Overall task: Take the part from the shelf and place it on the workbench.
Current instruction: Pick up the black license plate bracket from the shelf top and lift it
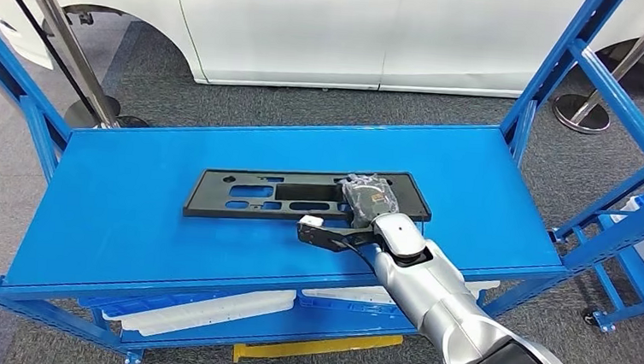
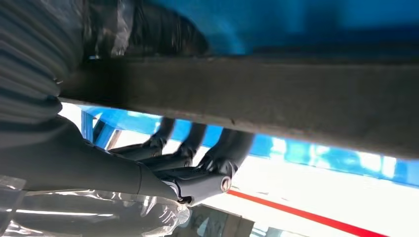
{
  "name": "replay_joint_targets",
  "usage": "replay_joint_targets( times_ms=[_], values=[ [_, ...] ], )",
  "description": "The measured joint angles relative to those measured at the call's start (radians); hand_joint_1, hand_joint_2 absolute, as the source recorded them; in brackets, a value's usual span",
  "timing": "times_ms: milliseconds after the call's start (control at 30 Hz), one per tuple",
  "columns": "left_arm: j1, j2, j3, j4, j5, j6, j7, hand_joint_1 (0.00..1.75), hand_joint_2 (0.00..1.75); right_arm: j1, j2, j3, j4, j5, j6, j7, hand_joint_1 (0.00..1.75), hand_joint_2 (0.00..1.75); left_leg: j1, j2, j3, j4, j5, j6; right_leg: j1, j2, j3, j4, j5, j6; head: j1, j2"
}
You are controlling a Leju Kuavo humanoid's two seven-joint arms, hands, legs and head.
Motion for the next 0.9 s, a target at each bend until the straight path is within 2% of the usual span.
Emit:
replay_joint_targets(
  times_ms=[200,667,800,900],
  values=[
    [0.002,0.000,-0.001,0.000,0.006,0.001,0.004,0.00,0.00,0.001,-0.004,-0.001,0.000,-0.008,-0.012,0.000,1.62,1.75,0.001,0.000,0.001,0.000,0.000,0.000,0.000,0.000,0.000,0.000,0.000,0.000,0.000,0.000],
    [0.002,0.000,-0.010,0.000,0.010,-0.003,0.001,0.00,0.00,0.003,-0.009,-0.005,0.000,-0.018,-0.010,-0.008,1.75,1.75,0.001,0.000,0.002,0.000,0.000,0.000,-0.001,0.000,0.002,0.000,0.000,0.000,0.000,0.000],
    [0.002,0.000,-0.012,0.000,0.013,-0.006,-0.002,0.00,1.75,0.004,-0.009,-0.008,-0.002,-0.022,-0.008,-0.008,1.75,1.75,0.001,0.000,0.003,0.000,0.000,0.000,-0.001,0.000,0.002,0.000,0.000,0.000,0.000,0.000],
    [0.002,0.000,-0.015,0.001,0.021,-0.010,-0.011,0.00,1.75,0.005,-0.010,-0.009,-0.003,-0.029,-0.008,-0.008,1.75,1.75,0.001,0.000,0.003,0.000,0.000,0.000,-0.001,0.000,0.002,0.000,0.000,0.000,0.000,0.000]
  ],
)
